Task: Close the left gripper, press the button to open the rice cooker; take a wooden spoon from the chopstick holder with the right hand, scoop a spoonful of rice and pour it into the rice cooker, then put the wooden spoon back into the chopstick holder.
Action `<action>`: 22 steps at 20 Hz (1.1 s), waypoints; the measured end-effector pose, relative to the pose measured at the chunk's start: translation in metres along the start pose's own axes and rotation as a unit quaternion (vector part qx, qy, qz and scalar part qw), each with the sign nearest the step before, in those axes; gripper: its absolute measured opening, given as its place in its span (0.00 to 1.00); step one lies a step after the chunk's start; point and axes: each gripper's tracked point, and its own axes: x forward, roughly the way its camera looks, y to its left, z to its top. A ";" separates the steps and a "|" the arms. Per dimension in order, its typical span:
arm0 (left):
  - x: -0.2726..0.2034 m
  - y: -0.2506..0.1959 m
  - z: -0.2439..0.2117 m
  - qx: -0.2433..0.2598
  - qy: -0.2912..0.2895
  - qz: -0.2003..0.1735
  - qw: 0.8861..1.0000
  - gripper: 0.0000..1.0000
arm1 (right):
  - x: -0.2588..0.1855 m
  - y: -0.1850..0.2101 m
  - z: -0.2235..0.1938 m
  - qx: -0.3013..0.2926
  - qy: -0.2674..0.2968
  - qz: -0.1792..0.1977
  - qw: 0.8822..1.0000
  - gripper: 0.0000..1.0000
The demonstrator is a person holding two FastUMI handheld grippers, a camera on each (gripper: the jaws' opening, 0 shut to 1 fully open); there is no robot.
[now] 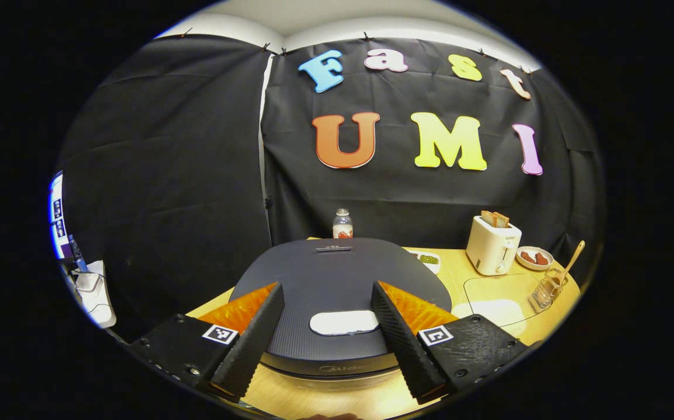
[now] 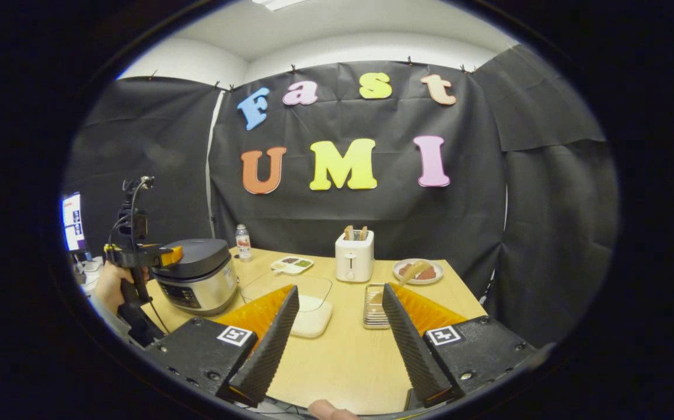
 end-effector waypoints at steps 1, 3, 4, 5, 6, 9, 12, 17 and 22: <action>0.001 -0.001 0.001 -0.002 -0.003 0.000 1.000 0.98 | 0.002 0.000 -0.003 0.001 0.004 0.000 1.000 0.91; 0.001 0.000 0.000 -0.004 -0.016 0.000 1.000 0.98 | 0.004 -0.001 -0.005 0.003 0.007 -0.003 1.000 0.93; 0.002 0.000 0.001 -0.001 -0.025 0.000 1.000 0.98 | 0.006 -0.003 -0.005 0.001 0.006 -0.008 1.000 0.93; 0.003 0.000 0.001 -0.002 -0.032 0.000 0.999 0.98 | 0.007 -0.006 -0.004 -0.003 0.003 -0.013 1.000 0.93; 0.004 0.000 0.000 -0.005 -0.036 0.000 0.999 0.98 | 0.008 -0.007 -0.007 -0.006 0.005 -0.017 1.000 0.93; 0.009 -0.002 -0.001 -0.009 -0.044 -0.001 0.999 0.98 | 0.010 -0.006 -0.010 -0.003 0.010 -0.017 1.000 0.93; 0.010 -0.002 -0.006 -0.012 -0.055 -0.007 0.998 0.98 | 0.012 -0.012 -0.015 -0.003 0.016 -0.025 1.000 0.93; 0.011 -0.001 -0.008 -0.012 -0.062 -0.007 0.998 0.98 | 0.008 -0.013 -0.015 0.001 0.020 -0.031 0.999 0.93; 0.006 -0.001 0.001 -0.028 -0.055 -0.002 0.998 0.96 | -0.002 -0.013 -0.002 -0.003 0.008 -0.036 0.999 0.93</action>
